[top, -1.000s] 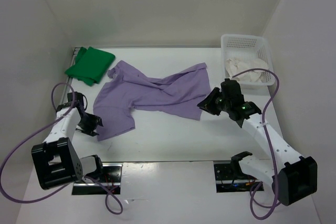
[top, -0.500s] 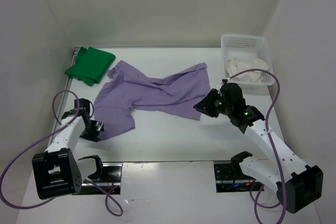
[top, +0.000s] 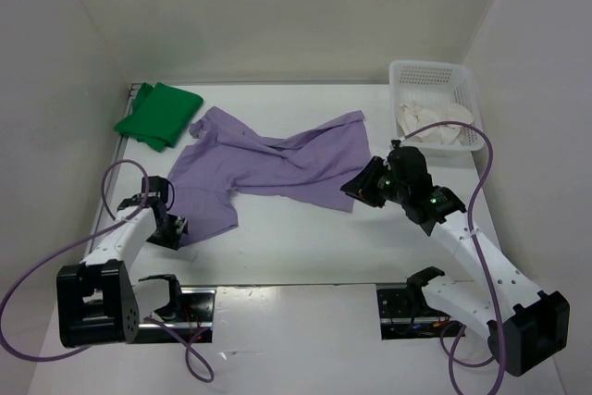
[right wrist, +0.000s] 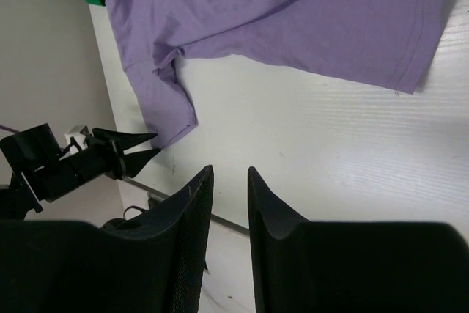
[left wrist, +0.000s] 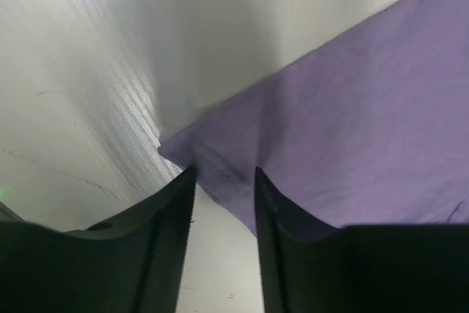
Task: Fold and stack the t-shirts
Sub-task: Flatten out the tshirt
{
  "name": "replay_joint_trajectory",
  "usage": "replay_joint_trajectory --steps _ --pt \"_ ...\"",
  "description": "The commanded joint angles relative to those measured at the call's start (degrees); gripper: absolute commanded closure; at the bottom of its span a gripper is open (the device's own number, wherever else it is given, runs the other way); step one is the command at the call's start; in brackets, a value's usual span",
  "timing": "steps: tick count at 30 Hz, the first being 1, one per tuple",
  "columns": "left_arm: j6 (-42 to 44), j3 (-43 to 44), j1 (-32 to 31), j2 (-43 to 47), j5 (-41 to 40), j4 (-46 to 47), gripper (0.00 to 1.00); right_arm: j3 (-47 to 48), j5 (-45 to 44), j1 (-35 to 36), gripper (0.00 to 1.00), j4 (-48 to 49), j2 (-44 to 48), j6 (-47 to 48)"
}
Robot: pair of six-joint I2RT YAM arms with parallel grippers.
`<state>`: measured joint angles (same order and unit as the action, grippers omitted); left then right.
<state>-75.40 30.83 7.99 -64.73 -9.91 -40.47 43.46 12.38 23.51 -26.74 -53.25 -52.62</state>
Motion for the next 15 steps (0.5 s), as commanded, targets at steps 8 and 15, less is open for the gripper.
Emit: replay_joint_trajectory --steps 8,15 --pt "-2.64 -0.68 -6.29 2.41 -4.84 1.36 0.57 0.31 -4.9 0.66 0.65 0.29 0.52 -0.11" --pt "-5.54 -1.91 -9.92 7.5 -4.24 1.45 0.5 1.54 -7.36 0.66 0.61 -3.05 2.19 -0.64"
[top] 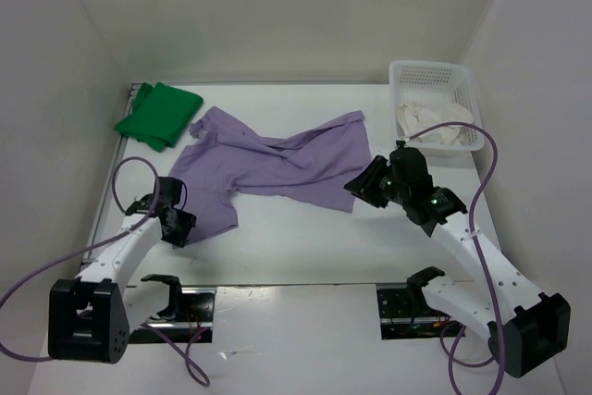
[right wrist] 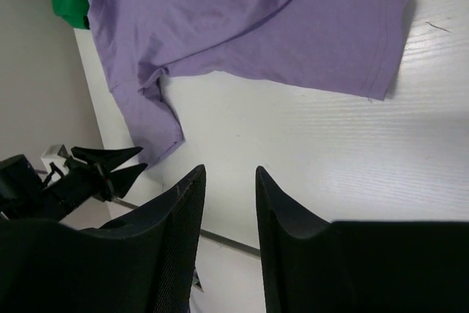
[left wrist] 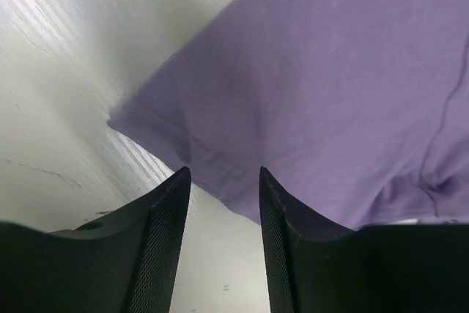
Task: Fold and stack the t-shirts
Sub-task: Flatten out the tshirt
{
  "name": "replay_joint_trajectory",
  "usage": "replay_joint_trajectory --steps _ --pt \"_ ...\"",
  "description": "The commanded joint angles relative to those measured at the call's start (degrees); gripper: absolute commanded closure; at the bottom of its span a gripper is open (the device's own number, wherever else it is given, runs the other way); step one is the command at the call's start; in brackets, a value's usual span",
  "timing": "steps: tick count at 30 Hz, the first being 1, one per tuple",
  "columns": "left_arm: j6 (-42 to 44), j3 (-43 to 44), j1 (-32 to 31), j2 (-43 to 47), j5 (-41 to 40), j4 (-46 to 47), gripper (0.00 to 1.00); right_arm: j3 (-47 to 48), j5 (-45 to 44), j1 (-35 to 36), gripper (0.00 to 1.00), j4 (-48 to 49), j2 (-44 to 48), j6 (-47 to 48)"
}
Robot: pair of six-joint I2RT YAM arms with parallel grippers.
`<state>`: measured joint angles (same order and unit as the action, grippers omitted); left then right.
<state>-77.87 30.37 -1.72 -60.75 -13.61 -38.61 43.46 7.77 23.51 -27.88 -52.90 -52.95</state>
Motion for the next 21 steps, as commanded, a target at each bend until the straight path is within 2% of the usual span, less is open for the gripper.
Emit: replay_joint_trajectory --steps 1,3,6,10,14,18,20,21 --pt "-3.6 -2.06 -0.22 4.93 -0.54 -0.41 0.5 2.06 -2.76 0.66 0.61 -1.92 2.36 -0.31" --pt "-4.14 -2.95 -0.22 8.36 -0.54 -1.2 0.5 2.06 -2.76 0.66 0.61 -2.44 2.37 -0.31" --pt "-4.14 -2.95 -0.22 7.59 0.68 -1.2 0.5 2.06 -2.06 0.66 0.61 -2.97 2.37 -0.31" --pt "-5.71 -2.34 -4.59 5.64 -0.63 -1.73 0.5 3.38 -3.46 0.66 0.61 -4.81 2.37 0.3" --pt "-6.77 -0.33 -6.19 4.15 -0.46 3.26 0.51 2.51 -4.87 0.66 0.61 -6.14 2.98 0.83" --pt "-0.3 8.18 -6.19 0.64 -4.67 3.28 0.47 -2.14 -2.86 0.66 0.61 -4.21 0.02 -0.75" --pt "2.18 9.97 -6.19 -0.77 -4.59 2.58 0.44 -3.55 -2.85 0.66 0.61 -1.58 -2.72 -2.16" --pt "5.41 9.97 -3.93 -0.77 -3.2 2.58 0.42 -4.26 -3.46 0.66 0.61 -0.69 -4.04 -3.2"
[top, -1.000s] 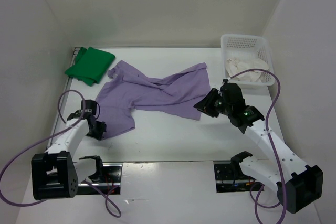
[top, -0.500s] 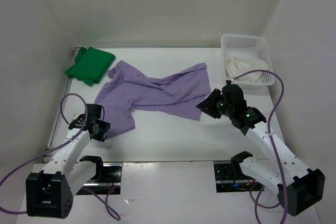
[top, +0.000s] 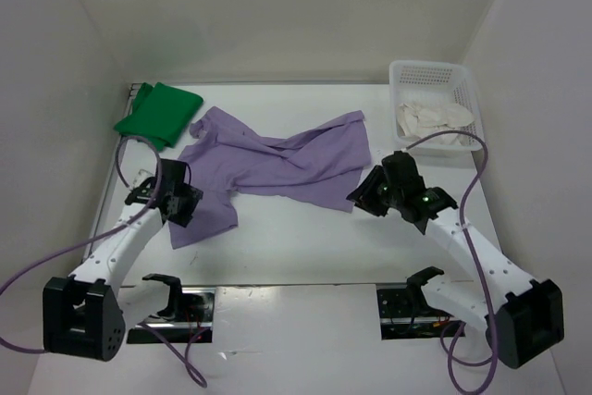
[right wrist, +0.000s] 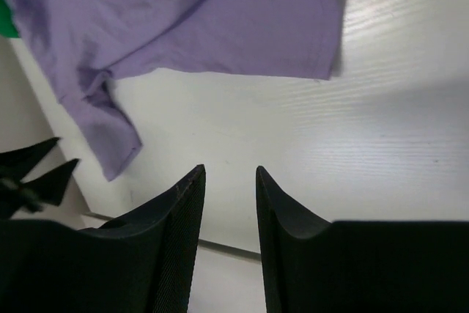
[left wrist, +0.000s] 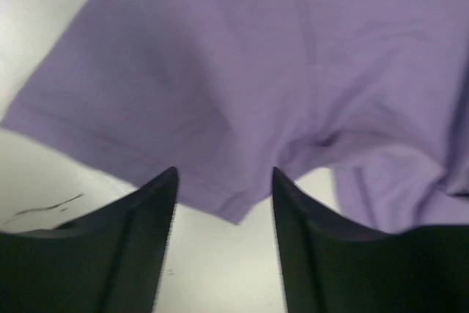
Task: Fold and stack the t-shirts
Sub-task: Flatten out the tshirt
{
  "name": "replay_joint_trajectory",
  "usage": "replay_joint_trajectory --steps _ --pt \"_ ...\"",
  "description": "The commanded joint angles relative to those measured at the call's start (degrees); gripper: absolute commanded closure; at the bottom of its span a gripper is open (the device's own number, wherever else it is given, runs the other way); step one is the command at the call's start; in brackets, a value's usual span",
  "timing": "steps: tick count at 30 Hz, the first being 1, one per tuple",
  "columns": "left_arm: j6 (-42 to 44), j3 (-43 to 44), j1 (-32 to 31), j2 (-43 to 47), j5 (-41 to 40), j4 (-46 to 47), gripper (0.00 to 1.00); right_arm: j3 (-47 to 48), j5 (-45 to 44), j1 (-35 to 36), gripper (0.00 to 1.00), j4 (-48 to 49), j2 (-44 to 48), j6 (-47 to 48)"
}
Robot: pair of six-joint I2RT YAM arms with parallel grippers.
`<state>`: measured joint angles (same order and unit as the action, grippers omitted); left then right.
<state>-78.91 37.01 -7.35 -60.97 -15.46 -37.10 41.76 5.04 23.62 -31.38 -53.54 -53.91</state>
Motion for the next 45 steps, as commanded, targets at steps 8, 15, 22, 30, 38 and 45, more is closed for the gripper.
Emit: replay_joint_trajectory --steps 8,15,22,30,38,45 --pt "23.97 12.01 10.34 -19.04 3.86 13.45 0.3 -4.58 -8.9 0.55 0.59 11.33 -16.83 -6.29" --pt "25.39 20.98 3.67 -33.5 6.49 18.99 0.37 -2.04 -11.54 0.03 0.55 15.38 -27.46 -7.7" --pt "25.39 26.87 -1.17 -43.43 9.3 20.75 0.37 0.51 -10.14 0.03 0.62 19.24 -35.74 -7.7" --pt "22.58 36.19 -9.95 -54.07 11.77 21.37 0.37 7.8 -16.11 -6.46 1.0 17.05 -38.04 -6.92" --pt "22.4 50.96 -10.15 -55.94 11.25 16.37 0.26 10.89 -13.48 -16.59 1.0 16.43 -38.31 -3.04" --pt "26.88 28.68 -0.93 -32.14 8.97 15.83 0.25 10.36 -10.84 -16.59 0.99 17.75 -39.01 -3.04"
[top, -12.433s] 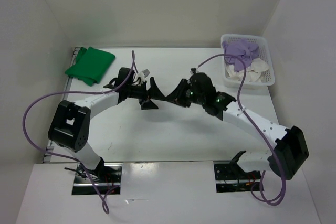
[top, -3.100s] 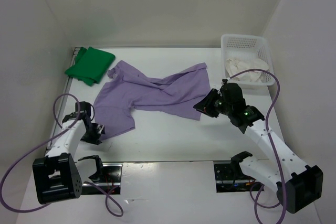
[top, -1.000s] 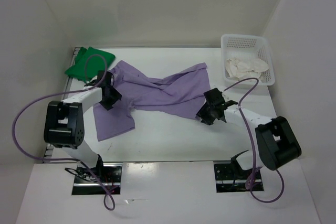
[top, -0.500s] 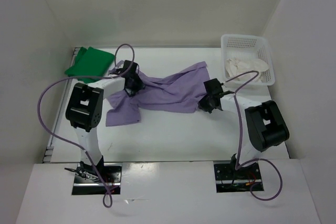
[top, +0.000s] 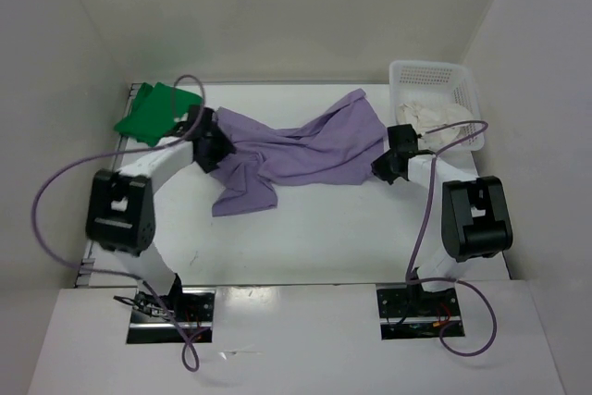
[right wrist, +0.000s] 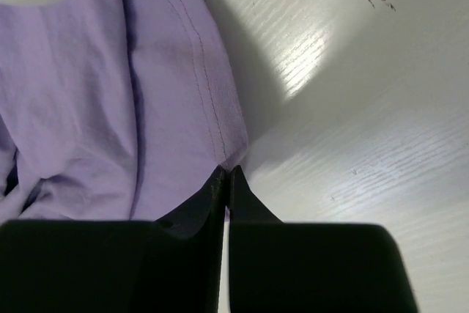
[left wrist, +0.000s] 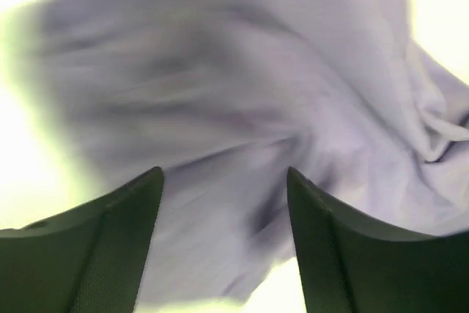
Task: Fold and stack the t-shirts
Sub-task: Flatten out the tshirt
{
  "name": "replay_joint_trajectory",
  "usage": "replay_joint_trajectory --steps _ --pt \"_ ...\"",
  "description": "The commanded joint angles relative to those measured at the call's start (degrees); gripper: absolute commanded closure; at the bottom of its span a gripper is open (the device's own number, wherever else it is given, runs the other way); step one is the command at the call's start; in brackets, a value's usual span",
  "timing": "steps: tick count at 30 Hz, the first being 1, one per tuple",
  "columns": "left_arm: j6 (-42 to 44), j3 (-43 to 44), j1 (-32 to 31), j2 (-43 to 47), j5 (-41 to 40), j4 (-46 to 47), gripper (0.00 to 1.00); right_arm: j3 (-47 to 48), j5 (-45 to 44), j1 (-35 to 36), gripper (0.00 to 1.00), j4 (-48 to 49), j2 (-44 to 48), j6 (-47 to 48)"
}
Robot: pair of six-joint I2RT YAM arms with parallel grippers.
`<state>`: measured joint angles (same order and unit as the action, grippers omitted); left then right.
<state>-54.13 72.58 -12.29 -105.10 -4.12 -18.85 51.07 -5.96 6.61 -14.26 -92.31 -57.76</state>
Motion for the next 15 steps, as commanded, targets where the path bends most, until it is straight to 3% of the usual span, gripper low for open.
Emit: replay_joint_trajectory --steps 1,2,6,7,9,12,15 --pt "2.1 -10.31 4.82 19.16 -2.38 -3.64 0.29 1.57 0.76 0.42 0.99 0.64 0.46 0.8" --pt "1.49 -13.57 5.69 22.45 -2.38 -4.61 0.44 1.58 0.77 0.42 0.99 0.64 0.99 0.8" --pt "-1.15 -25.45 9.74 33.54 -1.86 -10.32 0.87 1.58 1.65 2.08 0.99 0.64 2.93 0.8" --pt "-2.11 -29.56 10.88 35.56 0.41 -10.85 0.89 1.58 1.65 2.09 0.99 0.64 3.71 0.8" --pt "-4.66 -32.75 10.89 36.19 1.74 -9.81 0.89 1.06 2.17 2.7 0.99 0.64 4.24 0.8" --pt "-6.16 -36.18 10.89 36.11 2.98 -6.12 0.61 1.05 2.79 2.7 0.99 0.64 4.25 0.8" --pt "-6.16 -39.6 10.89 36.1 3.5 -2.51 0.5 0.52 2.79 3.23 0.99 0.64 5.65 0.8"
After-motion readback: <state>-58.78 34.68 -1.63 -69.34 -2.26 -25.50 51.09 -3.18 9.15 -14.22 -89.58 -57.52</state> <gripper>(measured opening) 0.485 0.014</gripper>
